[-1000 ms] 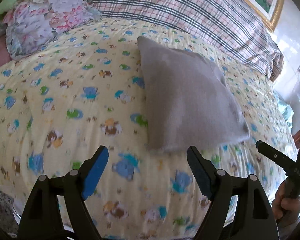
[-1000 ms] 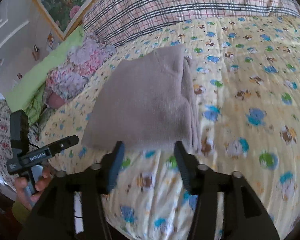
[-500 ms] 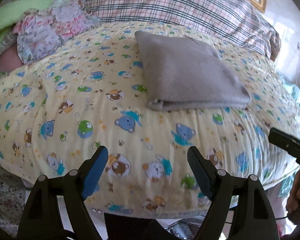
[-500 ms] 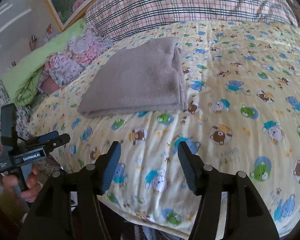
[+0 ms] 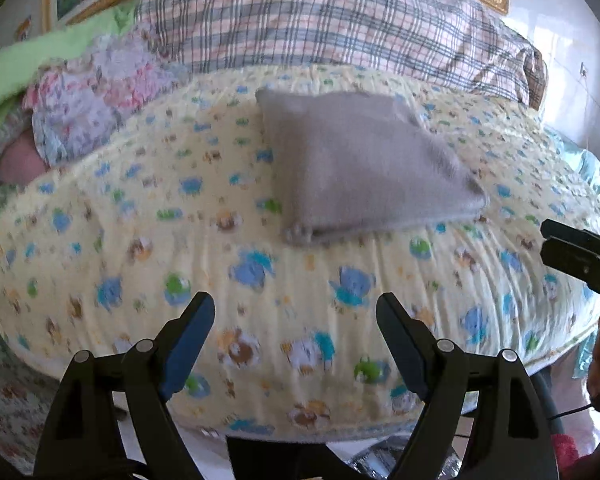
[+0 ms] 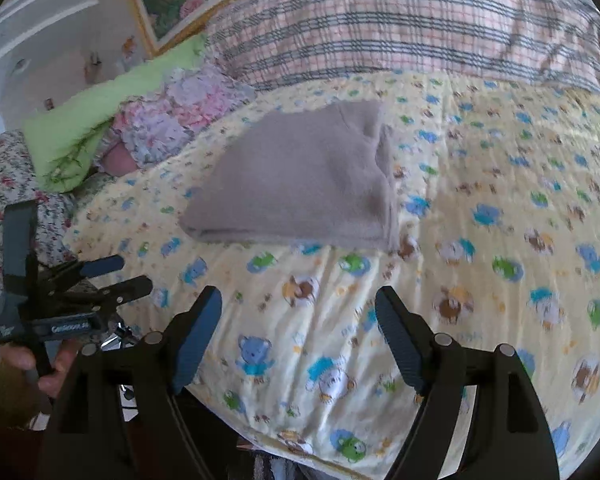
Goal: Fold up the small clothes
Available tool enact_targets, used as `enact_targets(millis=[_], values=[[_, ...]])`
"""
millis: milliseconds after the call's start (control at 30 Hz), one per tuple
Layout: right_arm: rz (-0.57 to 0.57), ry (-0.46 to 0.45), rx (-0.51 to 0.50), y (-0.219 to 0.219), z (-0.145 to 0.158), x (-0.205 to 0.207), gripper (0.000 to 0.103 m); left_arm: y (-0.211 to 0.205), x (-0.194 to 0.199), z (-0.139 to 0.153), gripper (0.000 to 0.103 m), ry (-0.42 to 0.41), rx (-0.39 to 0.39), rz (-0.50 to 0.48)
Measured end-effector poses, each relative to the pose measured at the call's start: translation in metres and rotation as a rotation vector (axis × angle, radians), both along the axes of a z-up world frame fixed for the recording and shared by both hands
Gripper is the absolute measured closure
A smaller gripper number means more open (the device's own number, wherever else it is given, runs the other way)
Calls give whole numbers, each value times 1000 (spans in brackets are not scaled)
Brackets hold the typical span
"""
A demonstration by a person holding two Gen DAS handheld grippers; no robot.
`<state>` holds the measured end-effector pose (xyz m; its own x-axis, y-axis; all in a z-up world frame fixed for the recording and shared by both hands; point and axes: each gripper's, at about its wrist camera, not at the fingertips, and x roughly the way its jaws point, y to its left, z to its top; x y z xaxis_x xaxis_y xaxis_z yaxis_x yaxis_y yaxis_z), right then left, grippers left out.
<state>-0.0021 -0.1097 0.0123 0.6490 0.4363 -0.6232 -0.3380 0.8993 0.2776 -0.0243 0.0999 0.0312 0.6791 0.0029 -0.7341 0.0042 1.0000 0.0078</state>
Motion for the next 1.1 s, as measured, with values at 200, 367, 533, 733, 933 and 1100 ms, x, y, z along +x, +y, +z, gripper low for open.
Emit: enact_targets(millis=[200,367,533,733,933,1100], values=[[38,-80,-42,3,24,10,13,-1,22,20,17,-52,39,-19],[55,-79,-58,6,21,31,12,-3,41,15,17,-41,40,-22],[53,-54,-60,10,10,53,11,-8,51,4,17,-53,53,5],[56,-37,-69,22,-2,73,11,-7,68,-6,17,-56,28,56],[52,-23,-67,28,-7,84,11,-6,77,-11,17,-49,27,60],[46,-4,-55,31,-11,94,11,-4,87,-15,16,-16,16,65]])
